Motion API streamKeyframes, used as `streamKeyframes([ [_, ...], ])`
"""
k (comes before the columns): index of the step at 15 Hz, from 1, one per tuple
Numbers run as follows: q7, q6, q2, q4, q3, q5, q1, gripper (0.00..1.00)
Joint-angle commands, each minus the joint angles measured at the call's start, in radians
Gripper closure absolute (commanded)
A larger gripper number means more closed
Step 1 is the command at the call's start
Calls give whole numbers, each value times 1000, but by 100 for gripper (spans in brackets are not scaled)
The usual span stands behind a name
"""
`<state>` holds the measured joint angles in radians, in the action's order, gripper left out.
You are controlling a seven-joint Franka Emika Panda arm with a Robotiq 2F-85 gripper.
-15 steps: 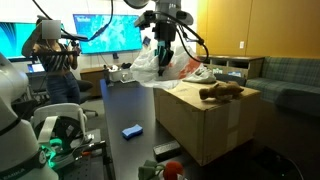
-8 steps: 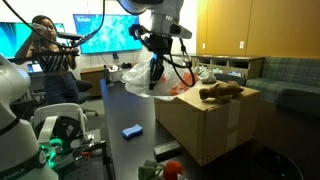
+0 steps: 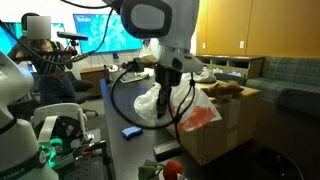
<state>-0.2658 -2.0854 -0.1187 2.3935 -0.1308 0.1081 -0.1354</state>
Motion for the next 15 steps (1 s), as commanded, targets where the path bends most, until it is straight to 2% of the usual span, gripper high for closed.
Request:
streamKeyframes([
  [1, -1, -112, 95, 29, -52, 36, -52, 99],
  [5, -2, -226, 211, 17, -89, 61, -85, 99],
  [9, -117, -323, 337, -35, -98, 94, -86, 99],
  [11, -194, -344, 406, -77, -108, 119, -89, 99],
  [15, -249, -336, 535, -180, -131, 196, -117, 99],
])
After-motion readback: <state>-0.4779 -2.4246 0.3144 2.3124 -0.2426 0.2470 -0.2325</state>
